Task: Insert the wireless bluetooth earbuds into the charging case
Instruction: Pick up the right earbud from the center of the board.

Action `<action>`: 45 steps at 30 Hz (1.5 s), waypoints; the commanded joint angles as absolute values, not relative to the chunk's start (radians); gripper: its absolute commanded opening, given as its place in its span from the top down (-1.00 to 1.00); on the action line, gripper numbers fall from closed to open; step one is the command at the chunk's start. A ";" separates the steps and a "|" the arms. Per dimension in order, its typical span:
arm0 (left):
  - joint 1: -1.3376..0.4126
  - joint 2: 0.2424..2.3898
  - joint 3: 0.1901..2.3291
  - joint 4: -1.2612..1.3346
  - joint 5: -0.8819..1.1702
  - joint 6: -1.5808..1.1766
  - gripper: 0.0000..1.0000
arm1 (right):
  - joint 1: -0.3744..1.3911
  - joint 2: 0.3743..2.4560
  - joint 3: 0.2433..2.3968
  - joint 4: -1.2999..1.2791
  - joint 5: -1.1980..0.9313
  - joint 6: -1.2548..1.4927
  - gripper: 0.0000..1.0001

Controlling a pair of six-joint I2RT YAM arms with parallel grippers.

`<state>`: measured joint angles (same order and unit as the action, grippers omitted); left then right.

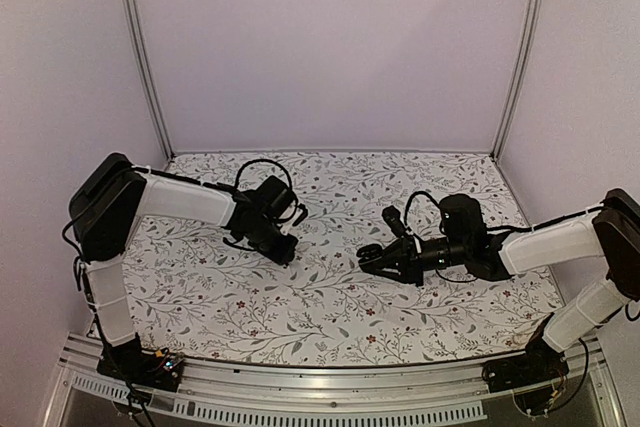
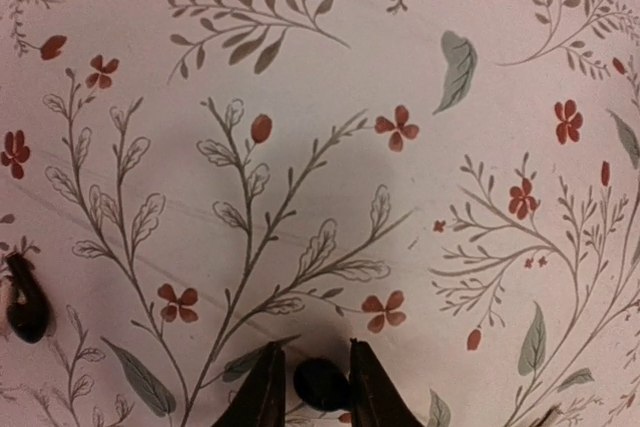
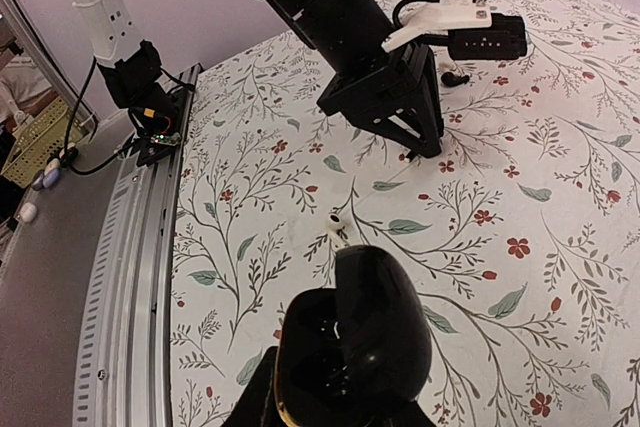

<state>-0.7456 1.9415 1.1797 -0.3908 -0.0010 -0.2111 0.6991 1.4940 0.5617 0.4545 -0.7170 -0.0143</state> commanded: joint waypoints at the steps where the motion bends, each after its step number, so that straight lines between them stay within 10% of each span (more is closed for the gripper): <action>1: -0.768 1.940 1.177 -0.463 -0.037 -0.202 0.57 | 0.692 1.505 0.578 0.451 -0.725 -0.005 1.00; 45: -0.925 1.464 0.863 0.236 -0.076 0.031 0.80 | 0.790 1.388 0.481 0.674 -0.455 -0.289 1.00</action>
<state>-0.8776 1.5127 0.9134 0.1093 -0.0643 -0.0471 0.7536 1.4300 0.4980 0.6258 -0.5499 -0.2054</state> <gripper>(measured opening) 0.121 0.223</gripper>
